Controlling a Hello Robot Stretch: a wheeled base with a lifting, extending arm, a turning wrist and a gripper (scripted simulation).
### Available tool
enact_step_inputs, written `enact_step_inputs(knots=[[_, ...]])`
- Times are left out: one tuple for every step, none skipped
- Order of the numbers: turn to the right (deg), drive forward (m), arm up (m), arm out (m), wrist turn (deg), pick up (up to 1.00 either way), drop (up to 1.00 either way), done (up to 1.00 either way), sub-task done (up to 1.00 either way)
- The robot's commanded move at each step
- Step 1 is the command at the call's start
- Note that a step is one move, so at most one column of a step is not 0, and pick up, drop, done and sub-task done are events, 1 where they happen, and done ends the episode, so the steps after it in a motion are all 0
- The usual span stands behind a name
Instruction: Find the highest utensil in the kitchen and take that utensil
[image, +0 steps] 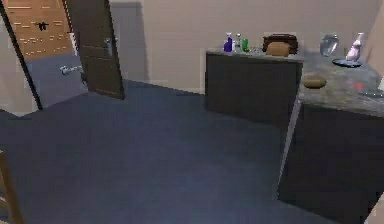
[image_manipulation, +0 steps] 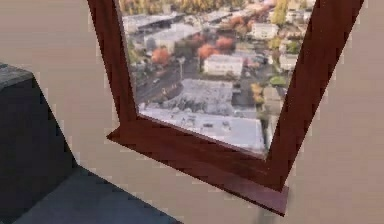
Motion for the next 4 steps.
enact_step_inputs(knots=[[0.0,1.00,0.00,0.00,0.0,0.00,0.00,0.00,0.00],[-9.0,0.00,0.00,0.00,0.0,0.00,0.00,0.00,0.00],[0.0,0.20,0.00,0.00,0.0,0.00,0.00,0.00,0.00],[45.0,0.00,0.00,0.00,0.0,0.00,0.00,0.00,0.00]])
